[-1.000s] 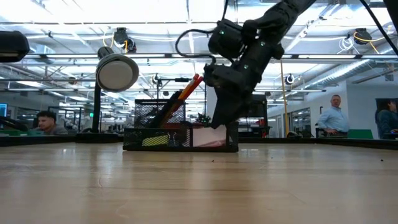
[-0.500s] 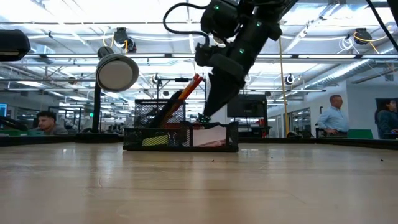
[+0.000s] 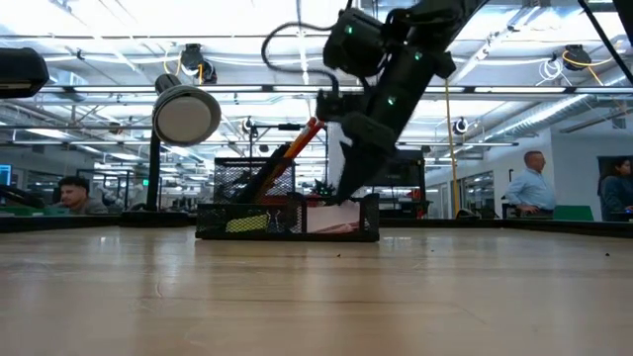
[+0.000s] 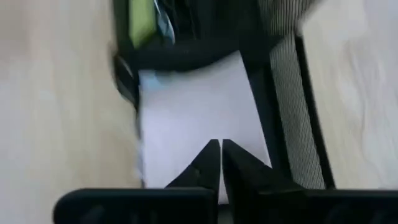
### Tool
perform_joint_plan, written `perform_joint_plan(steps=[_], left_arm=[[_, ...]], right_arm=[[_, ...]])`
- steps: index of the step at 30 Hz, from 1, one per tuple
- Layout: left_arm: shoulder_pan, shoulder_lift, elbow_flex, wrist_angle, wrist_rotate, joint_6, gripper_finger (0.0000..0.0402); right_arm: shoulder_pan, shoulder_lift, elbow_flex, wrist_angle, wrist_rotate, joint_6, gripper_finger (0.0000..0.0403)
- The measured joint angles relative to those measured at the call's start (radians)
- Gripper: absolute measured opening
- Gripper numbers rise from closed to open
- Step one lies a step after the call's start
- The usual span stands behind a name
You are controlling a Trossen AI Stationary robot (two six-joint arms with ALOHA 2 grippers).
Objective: Pick and place office supplies into organizer
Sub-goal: Put the pink sticky note into the black desk organizer
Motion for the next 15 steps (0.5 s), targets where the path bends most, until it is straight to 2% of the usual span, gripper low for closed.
perform_joint_plan(steps=[10, 15], left_arm=[[0.0, 0.0, 0.0, -0.011, -0.001, 0.032, 0.0021], [0.0, 0.0, 0.0, -0.012, 0.0, 0.076, 0.0021]], right_arm=[[-0.007, 0.096, 0.007, 0.025, -0.021, 0.001, 0.0001], [0.007, 0.084, 0.003, 0.062, -0.022, 0.007, 0.0004]])
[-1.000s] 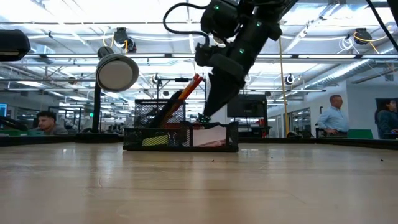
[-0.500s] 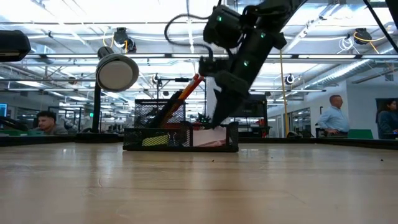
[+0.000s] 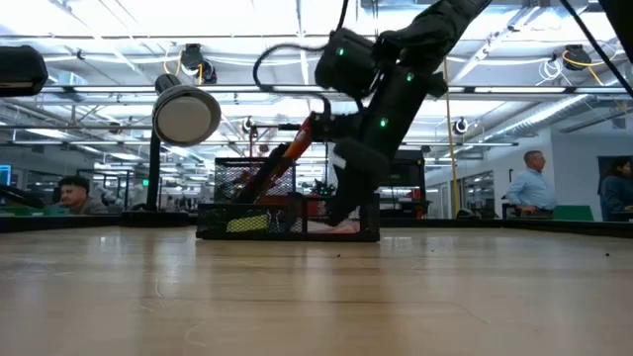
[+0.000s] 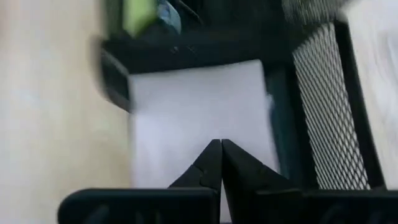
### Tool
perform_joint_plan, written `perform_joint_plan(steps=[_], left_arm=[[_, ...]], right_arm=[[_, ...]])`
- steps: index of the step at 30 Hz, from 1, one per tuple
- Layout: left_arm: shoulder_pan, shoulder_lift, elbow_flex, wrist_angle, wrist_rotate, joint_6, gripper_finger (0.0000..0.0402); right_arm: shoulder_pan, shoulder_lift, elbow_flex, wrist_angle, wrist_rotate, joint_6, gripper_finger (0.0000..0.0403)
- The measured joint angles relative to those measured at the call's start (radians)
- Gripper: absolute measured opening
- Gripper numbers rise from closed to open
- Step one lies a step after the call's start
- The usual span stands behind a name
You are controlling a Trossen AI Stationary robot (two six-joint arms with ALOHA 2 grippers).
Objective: Pick and place office supplies into organizer
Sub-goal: Put the pink sticky note into the black desk organizer, then return to Home Position
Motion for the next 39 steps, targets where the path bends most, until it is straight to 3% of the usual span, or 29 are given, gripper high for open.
perform_joint_plan(steps=[5, 7, 12, 17, 20, 22, 26, 28, 29, 32, 34, 39], left_arm=[[0.009, -0.001, 0.0, -0.001, 0.0, 0.012, 0.0021], [0.017, -0.011, 0.0, -0.001, -0.009, 0.012, 0.0021], [0.052, -0.094, 0.0, 0.002, -0.126, 0.051, 0.0006], [0.118, -0.289, 0.001, 0.019, -0.448, 0.013, 0.0009], [0.154, -0.44, -0.025, 0.15, -0.524, 0.117, 0.0004], [0.168, -0.571, -0.089, 0.365, -0.478, 0.28, 0.0003], [0.23, -0.83, -0.307, 0.872, -0.214, 0.527, 0.0005], [0.273, -0.929, -0.421, 1.061, -0.206, 0.522, 0.0003], [0.296, -0.969, -0.471, 1.132, -0.251, 0.493, 0.0003], [0.375, -1.052, -0.584, 1.193, -0.467, 0.434, 0.0006], [0.432, -1.1, -0.633, 1.158, -0.508, 0.454, 0.0003], [0.577, -1.195, -0.718, 1.074, -0.284, 0.443, 0.0007]], right_arm=[[0.034, -0.084, 0.001, 0.014, 0.004, 0.003, 0.0001], [0.057, -0.124, 0.001, -0.016, 0.052, 0.014, 0.0001], [0.153, -0.257, 0.001, -0.018, 0.149, 0.013, 0.0001], [0.272, -0.364, -0.028, 0.084, 0.255, -0.017, 0.0001], [0.322, -0.417, -0.099, 0.23, 0.259, -0.092, 0.0001], [0.336, -0.447, -0.174, 0.352, 0.257, -0.102, 0.0001], [0.325, -0.5, -0.359, 0.607, 0.258, -0.112, 0.0], [0.314, -0.517, -0.451, 0.718, 0.258, -0.114, 0.0], [0.306, -0.525, -0.495, 0.773, 0.257, -0.116, 0.0], [0.253, -0.554, -0.605, 0.915, 0.256, -0.13, 0.0], [0.186, -0.574, -0.663, 0.983, 0.233, -0.117, 0.0], [-0.034, -0.574, -0.745, 1.043, -0.043, 0.02, 0.0]])
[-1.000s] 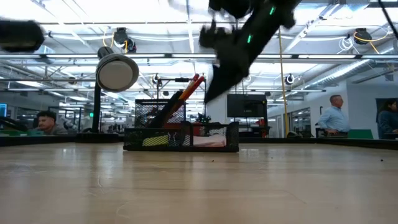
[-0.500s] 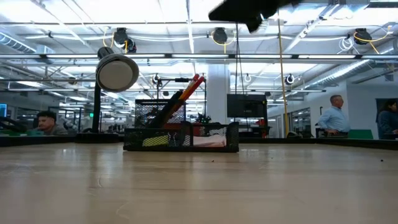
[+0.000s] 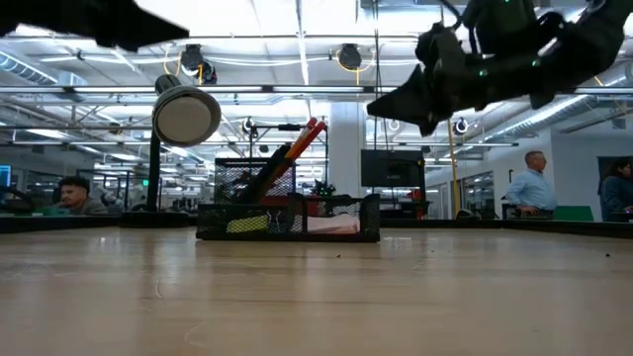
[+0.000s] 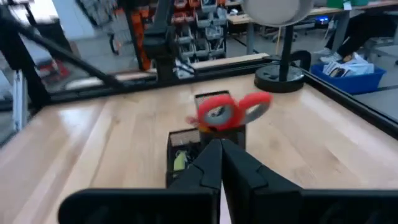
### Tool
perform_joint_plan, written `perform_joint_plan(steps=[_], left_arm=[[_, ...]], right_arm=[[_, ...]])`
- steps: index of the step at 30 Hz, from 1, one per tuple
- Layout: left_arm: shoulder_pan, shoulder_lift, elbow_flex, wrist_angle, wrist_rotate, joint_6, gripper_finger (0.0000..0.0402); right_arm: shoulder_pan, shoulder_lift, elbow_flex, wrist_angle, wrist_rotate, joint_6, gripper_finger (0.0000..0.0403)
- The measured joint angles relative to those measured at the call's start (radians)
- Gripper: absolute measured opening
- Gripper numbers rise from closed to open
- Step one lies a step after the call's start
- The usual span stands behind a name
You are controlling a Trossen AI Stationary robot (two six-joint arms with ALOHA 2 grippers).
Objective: Pick and place office supplies into organizer
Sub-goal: Return to Home Position
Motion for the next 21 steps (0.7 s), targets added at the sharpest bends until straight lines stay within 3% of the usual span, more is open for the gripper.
perform_joint_plan(steps=[4, 15, 18, 21], left_arm=[[0.069, -0.05, -0.083, 0.01, 0.062, -0.047, 0.0005], [0.08, -0.35, -0.34, 0.031, 0.167, -0.115, 0.0003], [0.08, -0.385, -0.331, -0.011, 0.157, -0.076, 0.0009], [0.073, -0.405, -0.325, -0.019, 0.157, -0.044, 0.0008]], right_arm=[[-0.077, 0.004, -0.047, 0.085, -0.069, 0.013, 0.0], [-0.067, -0.004, -0.259, 0.377, -0.041, 0.038, 0.0], [-0.069, -0.066, -0.271, 0.356, -0.041, 0.043, 0.0], [-0.069, -0.194, -0.273, 0.183, -0.032, 0.042, 0.0]])
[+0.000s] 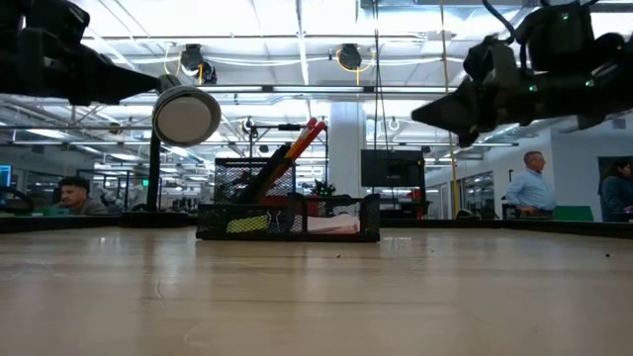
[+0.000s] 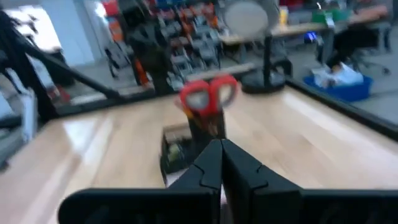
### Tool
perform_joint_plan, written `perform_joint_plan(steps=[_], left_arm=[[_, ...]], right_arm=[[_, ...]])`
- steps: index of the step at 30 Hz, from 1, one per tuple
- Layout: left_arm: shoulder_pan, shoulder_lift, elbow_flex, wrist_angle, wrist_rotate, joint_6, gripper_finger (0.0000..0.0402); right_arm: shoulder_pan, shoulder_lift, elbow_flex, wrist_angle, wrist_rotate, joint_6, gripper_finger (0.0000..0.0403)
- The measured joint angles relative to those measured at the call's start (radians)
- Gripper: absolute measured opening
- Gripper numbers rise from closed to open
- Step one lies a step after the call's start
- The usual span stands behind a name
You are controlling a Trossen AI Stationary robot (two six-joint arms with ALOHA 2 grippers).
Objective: Pick and place office supplies into organizer
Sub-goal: Return to Home Position
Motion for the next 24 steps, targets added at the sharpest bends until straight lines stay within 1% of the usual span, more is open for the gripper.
perform_joint_plan(steps=[1, 5, 8, 11, 13, 15, 17, 18, 19, 22, 24], left_arm=[[-0.003, -0.004, 0.0, -0.006, 0.0, 0.014, 0.0005], [-0.006, -0.014, 0.0, -0.029, -0.003, 0.03, 0.0006], [-0.006, -0.015, 0.0, -0.033, -0.003, 0.03, 0.0009], [-0.009, -0.015, 0.0, -0.029, -0.003, 0.03, 0.0003], [-0.01, -0.015, 0.0, -0.033, -0.003, 0.034, 0.0006], [-0.01, -0.015, 0.0, -0.029, -0.001, 0.027, 0.0009], [-0.01, -0.015, 0.0, -0.022, 0.023, 0.013, 0.0007], [-0.011, -0.015, 0.0, -0.019, 0.035, 0.006, 0.0004], [-0.015, -0.015, 0.0, -0.019, 0.038, -0.005, 0.0003], [-0.025, -0.015, 0.0, -0.029, 0.022, -0.034, 0.0006], [-0.033, -0.014, 0.0, -0.033, 0.011, -0.042, 0.0004]], right_arm=[[0.001, -0.052, 0.0, -0.078, 0.016, -0.001, 0.0], [0.006, -0.273, -0.001, -0.352, 0.023, -0.014, 0.0], [0.038, -0.396, -0.001, -0.449, 0.046, -0.011, 0.0], [0.078, -0.468, -0.002, -0.47, 0.053, -0.043, 0.0], [0.1, -0.495, -0.021, -0.45, 0.052, -0.058, 0.0], [0.114, -0.517, -0.064, -0.399, 0.052, -0.069, 0.0], [0.12, -0.54, -0.122, -0.333, 0.052, -0.065, 0.0], [0.118, -0.552, -0.149, -0.316, 0.054, -0.053, 0.0], [0.116, -0.562, -0.177, -0.264, 0.068, -0.037, 0.0], [0.114, -0.608, -0.171, -0.365, 0.146, 0.0, 0.0], [0.115, -0.608, -0.172, -0.397, 0.148, 0.001, 0.0]])
